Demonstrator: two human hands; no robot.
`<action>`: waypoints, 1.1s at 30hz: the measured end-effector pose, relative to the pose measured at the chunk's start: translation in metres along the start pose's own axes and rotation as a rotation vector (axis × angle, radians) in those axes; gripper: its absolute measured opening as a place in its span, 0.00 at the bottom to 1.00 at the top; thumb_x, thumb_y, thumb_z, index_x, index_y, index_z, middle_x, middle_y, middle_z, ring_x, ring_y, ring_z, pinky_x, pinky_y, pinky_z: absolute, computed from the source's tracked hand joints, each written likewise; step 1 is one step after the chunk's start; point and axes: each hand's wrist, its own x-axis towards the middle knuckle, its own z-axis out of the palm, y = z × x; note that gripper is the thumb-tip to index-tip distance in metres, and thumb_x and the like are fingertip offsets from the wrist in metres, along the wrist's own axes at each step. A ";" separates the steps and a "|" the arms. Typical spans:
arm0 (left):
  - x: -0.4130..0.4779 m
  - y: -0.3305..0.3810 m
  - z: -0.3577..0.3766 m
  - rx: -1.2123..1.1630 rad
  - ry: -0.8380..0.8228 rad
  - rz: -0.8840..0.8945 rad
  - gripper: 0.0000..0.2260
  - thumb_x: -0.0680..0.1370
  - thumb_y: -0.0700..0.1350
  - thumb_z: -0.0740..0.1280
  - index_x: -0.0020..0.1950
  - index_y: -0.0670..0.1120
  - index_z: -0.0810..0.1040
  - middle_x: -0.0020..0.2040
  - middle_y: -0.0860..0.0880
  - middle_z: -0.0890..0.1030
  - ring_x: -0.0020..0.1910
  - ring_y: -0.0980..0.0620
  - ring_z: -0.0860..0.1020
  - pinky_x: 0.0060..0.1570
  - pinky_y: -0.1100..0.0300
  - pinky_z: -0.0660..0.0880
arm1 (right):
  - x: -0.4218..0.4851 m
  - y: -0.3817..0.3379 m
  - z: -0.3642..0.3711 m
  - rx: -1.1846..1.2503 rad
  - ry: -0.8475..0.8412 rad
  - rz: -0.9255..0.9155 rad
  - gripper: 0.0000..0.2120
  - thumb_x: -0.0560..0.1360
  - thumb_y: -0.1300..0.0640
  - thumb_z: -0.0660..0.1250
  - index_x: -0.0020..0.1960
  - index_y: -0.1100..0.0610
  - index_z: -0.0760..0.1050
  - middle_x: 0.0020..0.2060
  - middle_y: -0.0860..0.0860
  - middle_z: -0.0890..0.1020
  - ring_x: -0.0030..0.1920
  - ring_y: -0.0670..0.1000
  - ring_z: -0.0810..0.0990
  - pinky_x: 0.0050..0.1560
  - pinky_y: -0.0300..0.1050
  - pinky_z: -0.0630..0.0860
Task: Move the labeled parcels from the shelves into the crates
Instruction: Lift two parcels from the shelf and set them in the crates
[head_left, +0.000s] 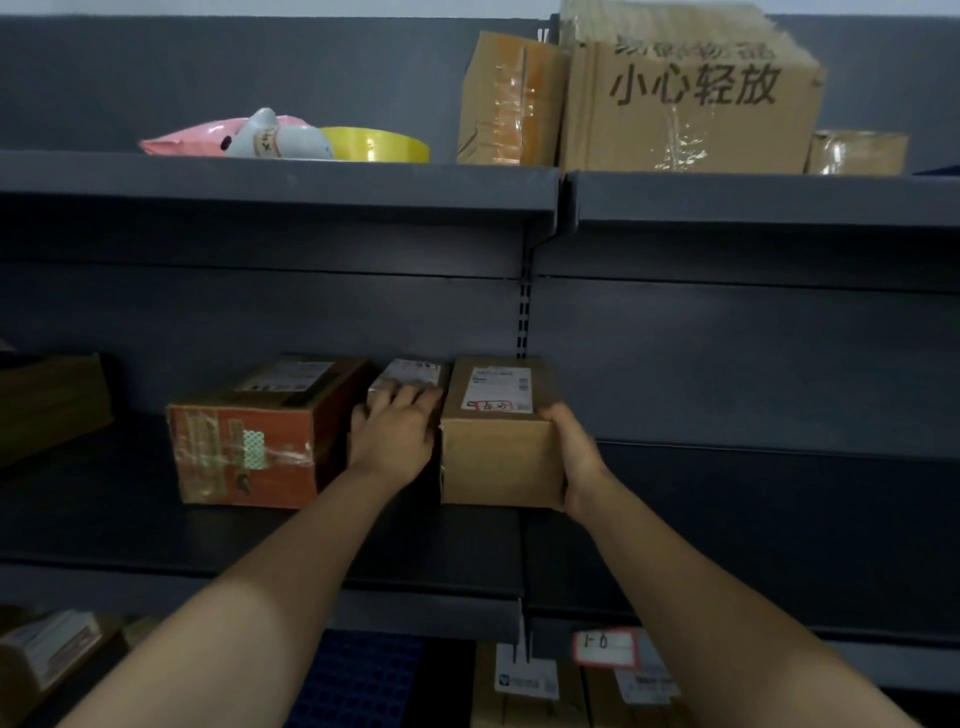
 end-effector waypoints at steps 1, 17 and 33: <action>-0.002 0.000 0.000 0.014 0.014 -0.006 0.25 0.78 0.47 0.59 0.75 0.55 0.57 0.75 0.53 0.60 0.74 0.46 0.52 0.70 0.40 0.55 | -0.001 0.001 0.000 0.009 0.010 -0.019 0.26 0.68 0.38 0.66 0.61 0.51 0.75 0.54 0.57 0.80 0.54 0.58 0.79 0.58 0.61 0.76; -0.077 -0.005 -0.043 0.030 0.074 -0.008 0.24 0.78 0.47 0.61 0.74 0.47 0.61 0.73 0.44 0.62 0.73 0.43 0.57 0.71 0.51 0.56 | -0.063 -0.005 -0.003 0.174 0.044 -0.272 0.25 0.74 0.45 0.65 0.69 0.49 0.69 0.55 0.51 0.78 0.53 0.52 0.77 0.58 0.55 0.75; -0.135 -0.015 -0.109 -0.877 0.292 -0.296 0.20 0.82 0.54 0.51 0.73 0.49 0.64 0.59 0.52 0.70 0.59 0.53 0.68 0.56 0.59 0.64 | -0.138 -0.017 0.067 0.064 -0.434 -0.235 0.27 0.74 0.36 0.63 0.69 0.46 0.69 0.56 0.51 0.79 0.53 0.52 0.79 0.56 0.56 0.78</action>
